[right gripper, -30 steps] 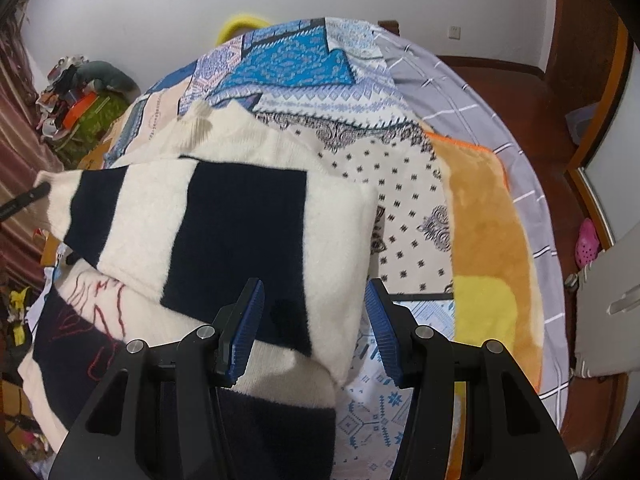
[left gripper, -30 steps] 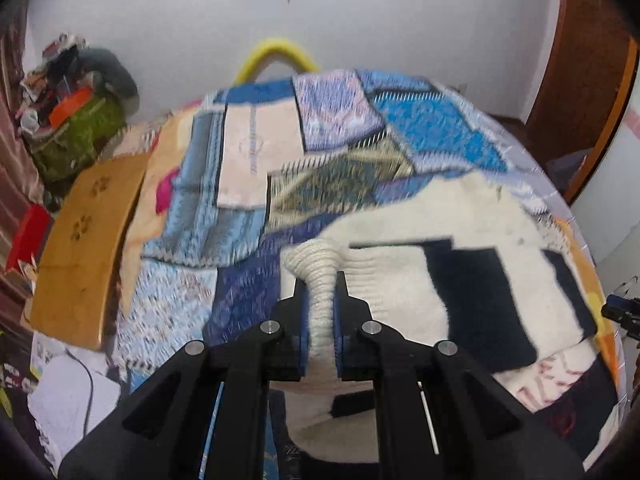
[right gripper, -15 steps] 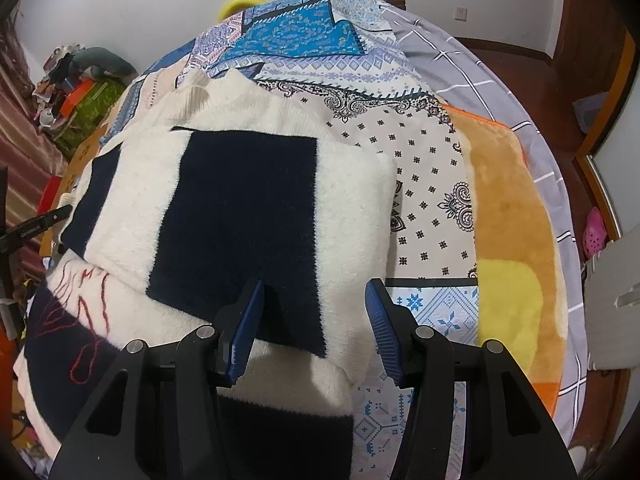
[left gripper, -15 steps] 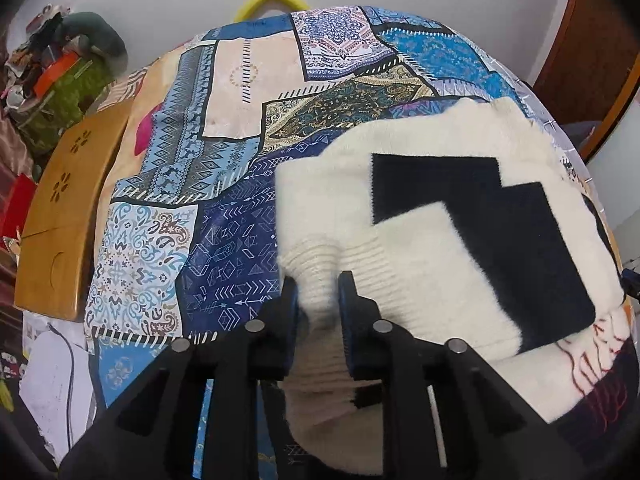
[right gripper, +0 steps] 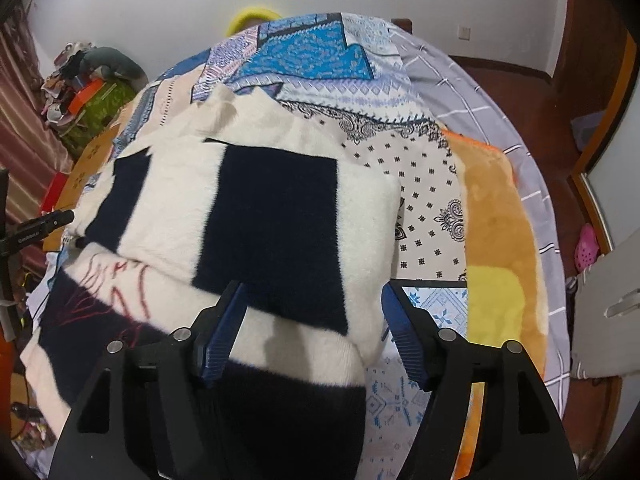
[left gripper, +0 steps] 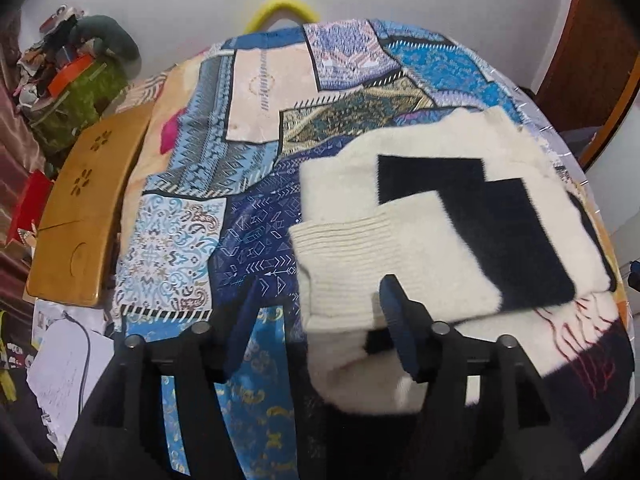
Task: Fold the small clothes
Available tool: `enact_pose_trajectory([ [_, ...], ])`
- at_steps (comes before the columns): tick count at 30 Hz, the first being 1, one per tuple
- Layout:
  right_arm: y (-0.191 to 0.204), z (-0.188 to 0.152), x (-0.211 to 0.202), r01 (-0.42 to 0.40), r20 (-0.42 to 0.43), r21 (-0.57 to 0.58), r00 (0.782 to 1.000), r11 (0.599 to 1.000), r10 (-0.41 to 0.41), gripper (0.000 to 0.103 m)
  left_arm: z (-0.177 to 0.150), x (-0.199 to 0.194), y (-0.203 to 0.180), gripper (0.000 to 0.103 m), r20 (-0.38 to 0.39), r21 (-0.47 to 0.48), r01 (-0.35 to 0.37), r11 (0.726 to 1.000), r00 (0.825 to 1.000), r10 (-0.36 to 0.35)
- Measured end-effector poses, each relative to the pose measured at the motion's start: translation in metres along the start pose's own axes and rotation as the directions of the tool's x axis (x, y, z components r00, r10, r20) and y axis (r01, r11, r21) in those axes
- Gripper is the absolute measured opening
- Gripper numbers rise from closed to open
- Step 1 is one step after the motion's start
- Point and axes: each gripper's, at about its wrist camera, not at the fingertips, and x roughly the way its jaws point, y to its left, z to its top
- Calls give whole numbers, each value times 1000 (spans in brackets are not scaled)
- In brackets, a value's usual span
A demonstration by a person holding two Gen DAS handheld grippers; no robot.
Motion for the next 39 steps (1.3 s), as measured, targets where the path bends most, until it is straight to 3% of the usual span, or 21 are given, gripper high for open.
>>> enact_pose_trajectory([
  [4, 4, -5, -20, 6, 33, -5, 999, 1000, -6, 72, -6, -26, 1, 70, 32, -13, 24, 1000, 999, -24],
  [6, 5, -8, -29, 11, 48, -5, 999, 1000, -10, 74, -10, -39, 1, 79, 50, -16, 28, 999, 998, -28],
  [10, 5, -17, -43, 15, 66, -3, 998, 1000, -15, 76, -22, -57, -2, 82, 64, -10, 36, 999, 997, -35],
  [20, -13, -57, -28, -15, -3, 82, 1000, 997, 15, 77, -67, -56, -1, 83, -28, -26, 80, 996, 996, -81],
  [25, -17, -77, -12, -23, -64, 117, 997, 993, 31, 77, -85, -42, 0, 83, -88, -70, 115, 991, 989, -121],
  [30, -19, -85, -7, -56, -57, 151, 996, 987, 65, 77, -97, -24, 4, 83, -140, -108, 120, 987, 981, -135],
  [33, -22, -86, -4, -96, -52, 191, 993, 977, 108, 76, -102, -21, 10, 83, -145, -160, 179, 971, 968, -202],
  [35, -23, -88, -2, -119, -52, 205, 990, 972, 132, 74, -104, -18, 15, 83, -152, -204, 208, 957, 959, -241],
  [39, -21, -87, -1, -174, -56, 210, 980, 962, 189, 56, -107, -16, 17, 82, -155, -251, 242, 937, 946, -286],
])
